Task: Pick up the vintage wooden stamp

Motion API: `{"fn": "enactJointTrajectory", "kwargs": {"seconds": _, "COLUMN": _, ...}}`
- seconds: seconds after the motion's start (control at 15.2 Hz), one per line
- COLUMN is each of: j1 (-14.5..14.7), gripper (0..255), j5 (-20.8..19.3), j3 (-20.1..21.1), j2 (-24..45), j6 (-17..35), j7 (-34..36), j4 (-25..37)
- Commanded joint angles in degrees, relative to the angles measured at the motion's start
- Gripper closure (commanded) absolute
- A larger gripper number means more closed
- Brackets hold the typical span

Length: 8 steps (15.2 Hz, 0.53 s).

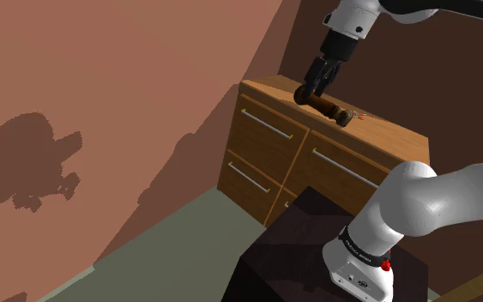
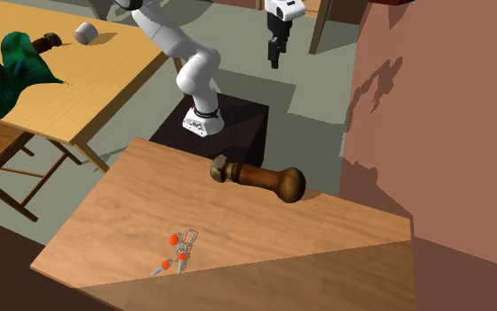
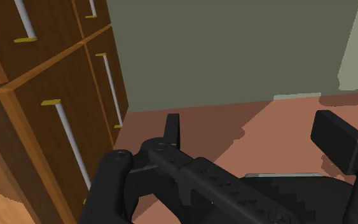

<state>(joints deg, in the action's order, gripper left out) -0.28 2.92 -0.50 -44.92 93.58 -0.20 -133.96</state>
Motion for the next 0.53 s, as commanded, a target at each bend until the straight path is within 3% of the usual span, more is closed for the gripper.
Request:
{"fn": "enactJointTrajectory", "kwargs": {"seconds": 0.0, "j1": 0.0, "gripper": 0, "j5": 0.0, "j3": 0.0, "j2": 0.0, "j6": 0.0, "j7": 0.0, "j4": 0.0}}
{"fn": "enactJointTrajectory", "kwargs": {"seconds": 0.46, "j1": -2.5, "gripper": 0, "j5": -5.0, "j3": -9.2, "j2": 4.3, "j6": 2.1, "j7": -10.8, "j4": 0.9}}
